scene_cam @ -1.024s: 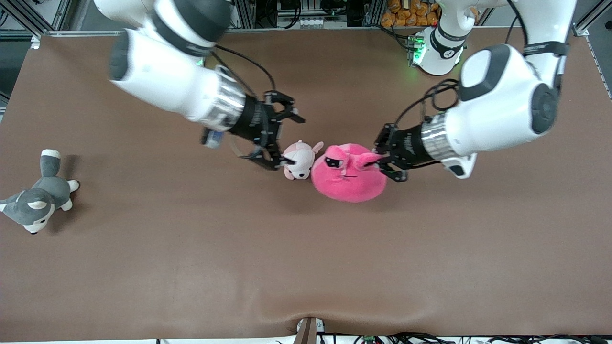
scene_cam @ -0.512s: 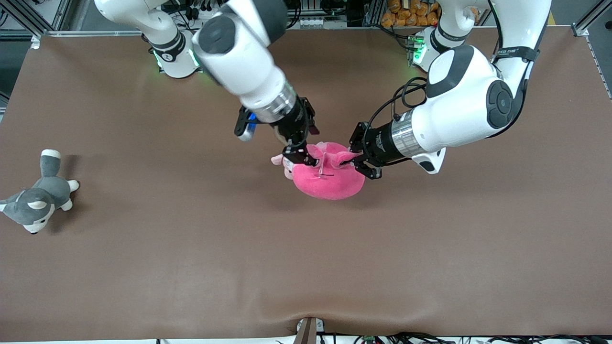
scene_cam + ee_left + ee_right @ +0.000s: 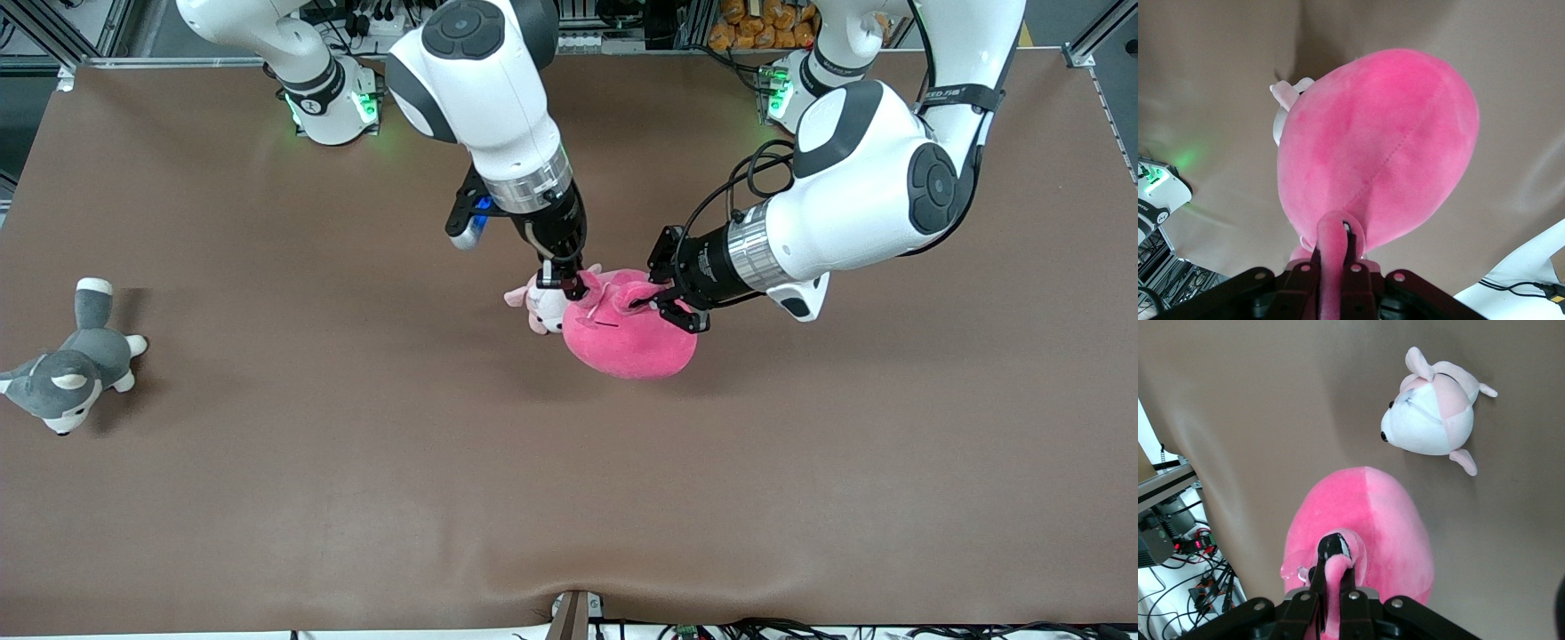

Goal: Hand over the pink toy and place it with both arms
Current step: 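Grasp the pink toy with the right gripper while the left gripper releases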

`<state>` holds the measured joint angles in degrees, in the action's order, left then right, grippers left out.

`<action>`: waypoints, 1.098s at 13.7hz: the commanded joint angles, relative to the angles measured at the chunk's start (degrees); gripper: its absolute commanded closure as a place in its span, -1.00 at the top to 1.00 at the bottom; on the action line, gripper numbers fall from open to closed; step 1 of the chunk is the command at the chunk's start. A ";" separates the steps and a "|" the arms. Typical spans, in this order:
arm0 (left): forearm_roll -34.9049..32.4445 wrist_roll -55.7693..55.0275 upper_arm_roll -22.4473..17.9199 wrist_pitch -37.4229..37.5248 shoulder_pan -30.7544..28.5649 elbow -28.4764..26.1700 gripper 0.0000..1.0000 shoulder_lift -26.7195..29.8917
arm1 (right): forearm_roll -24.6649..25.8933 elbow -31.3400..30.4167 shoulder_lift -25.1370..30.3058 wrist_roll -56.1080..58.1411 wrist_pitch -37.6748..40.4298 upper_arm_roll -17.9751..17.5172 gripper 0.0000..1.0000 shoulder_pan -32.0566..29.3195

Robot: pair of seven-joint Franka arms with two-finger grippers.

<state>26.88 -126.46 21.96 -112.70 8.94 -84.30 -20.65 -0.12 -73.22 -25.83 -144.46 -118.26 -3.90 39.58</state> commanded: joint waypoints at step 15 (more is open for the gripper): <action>-13.68 27.97 -5.08 13.10 -10.69 3.79 1.00 4.64 | -8.92 0.89 10.27 35.60 31.66 -0.49 -1.00 -28.73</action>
<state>15.86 -106.04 16.77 -102.78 0.13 -80.71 -17.42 -5.08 -71.47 -16.72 -117.35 -90.29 -3.20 17.43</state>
